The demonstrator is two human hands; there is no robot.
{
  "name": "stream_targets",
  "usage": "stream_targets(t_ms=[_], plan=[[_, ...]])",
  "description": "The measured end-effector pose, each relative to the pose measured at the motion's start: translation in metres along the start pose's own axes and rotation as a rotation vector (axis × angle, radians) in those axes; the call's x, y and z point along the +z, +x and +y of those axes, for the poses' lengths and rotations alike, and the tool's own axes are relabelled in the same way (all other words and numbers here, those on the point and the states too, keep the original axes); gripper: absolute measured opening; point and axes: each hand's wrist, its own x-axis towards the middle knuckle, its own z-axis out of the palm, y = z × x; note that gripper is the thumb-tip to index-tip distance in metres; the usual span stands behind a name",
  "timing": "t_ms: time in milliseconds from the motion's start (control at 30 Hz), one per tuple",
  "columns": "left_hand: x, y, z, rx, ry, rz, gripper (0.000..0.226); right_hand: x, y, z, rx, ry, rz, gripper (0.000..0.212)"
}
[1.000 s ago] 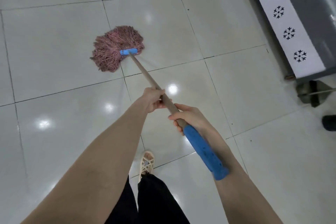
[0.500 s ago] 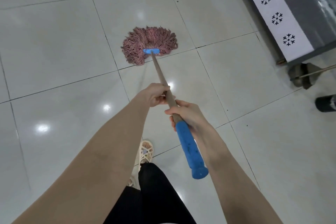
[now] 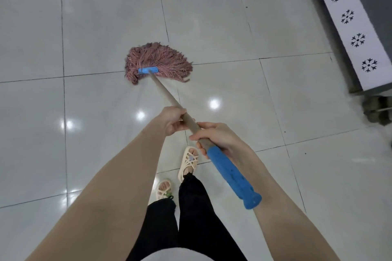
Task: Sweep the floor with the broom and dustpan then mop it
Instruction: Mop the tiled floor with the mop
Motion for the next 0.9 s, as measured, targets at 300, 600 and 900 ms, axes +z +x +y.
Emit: stream_targets(t_ms=[300,600,900], plan=[[-0.09,-0.051,-0.034,-0.001,-0.1,0.157,0.014,0.073,-0.007,0.03,0.017,-0.185,-0.166,0.031],[-0.057,-0.064,-0.109,-0.004,-0.169,0.211,0.017,0.025,-0.027,0.095,-0.014,-0.274,-0.166,0.047],[0.117,-0.071,-0.21,0.015,-0.121,0.067,0.008,-0.142,-0.092,0.18,0.008,-0.174,0.014,0.054]])
